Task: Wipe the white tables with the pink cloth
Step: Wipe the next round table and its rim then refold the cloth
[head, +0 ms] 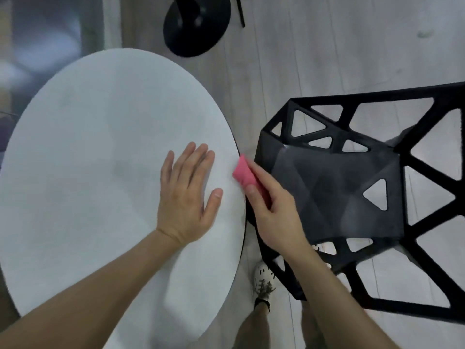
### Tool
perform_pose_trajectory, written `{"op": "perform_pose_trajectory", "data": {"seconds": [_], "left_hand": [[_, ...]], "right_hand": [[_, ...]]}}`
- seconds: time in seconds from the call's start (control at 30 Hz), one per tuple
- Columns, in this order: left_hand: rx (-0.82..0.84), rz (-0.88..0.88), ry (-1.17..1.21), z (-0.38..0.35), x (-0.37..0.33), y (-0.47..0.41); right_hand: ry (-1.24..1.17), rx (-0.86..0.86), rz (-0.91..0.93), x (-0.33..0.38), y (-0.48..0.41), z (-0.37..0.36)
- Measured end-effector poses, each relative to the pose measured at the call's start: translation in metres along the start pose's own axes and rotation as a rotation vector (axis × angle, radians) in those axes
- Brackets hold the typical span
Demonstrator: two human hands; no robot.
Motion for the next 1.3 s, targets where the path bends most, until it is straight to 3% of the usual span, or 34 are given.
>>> {"op": "perform_pose_trajectory", "data": {"seconds": [0.07,0.33,0.43,0.57,0.77,0.87,0.97,1.07,1.13,1.23,1.3], "left_hand": [[0.009,0.004,-0.002,-0.001,0.001,0.001],[-0.007,0.019,-0.01,-0.009,-0.002,-0.007],[-0.014,0.014,-0.007,-0.008,-0.001,-0.004],[-0.011,0.014,-0.019,-0.007,0.003,-0.001],[0.155,0.062,-0.072,0.013,-0.01,-0.008],[0.349,0.203,-0.027,0.038,-0.026,-0.014],[0.454,0.273,0.164,0.077,-0.056,-0.009],[0.542,0.385,0.554,0.121,-0.109,0.022],[0.592,0.367,0.81,0.142,-0.146,0.053],[0.488,0.378,1.112,0.168,-0.186,0.096],[0.355,0.377,1.134,0.178,-0.203,0.116]], "right_hand": [[-0.012,-0.004,-0.021,-0.002,-0.002,0.0],[0.195,0.129,0.049,0.049,-0.188,-0.012],[0.189,0.056,0.059,0.041,-0.153,-0.011],[0.115,-0.051,0.017,0.014,-0.039,0.001],[0.287,0.225,-0.155,0.003,0.083,0.038],[0.401,0.179,-0.198,0.021,0.103,0.055],[0.421,0.115,-0.252,0.051,0.117,0.068],[0.441,0.111,-0.218,0.085,0.139,0.072],[0.479,0.12,-0.154,0.107,0.161,0.072],[0.571,0.139,-0.063,0.135,0.199,0.074],[0.627,0.126,-0.028,0.15,0.226,0.075]]}}
Point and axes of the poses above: each hand's wrist, its own y-axis away from the middle knuckle, its own z-axis out of the back of the hand, x = y × z, the point moved 1 cm from there along -y, towards the middle knuckle, and after that the axes turned 3 degrees about x, right-handed, at the moved point
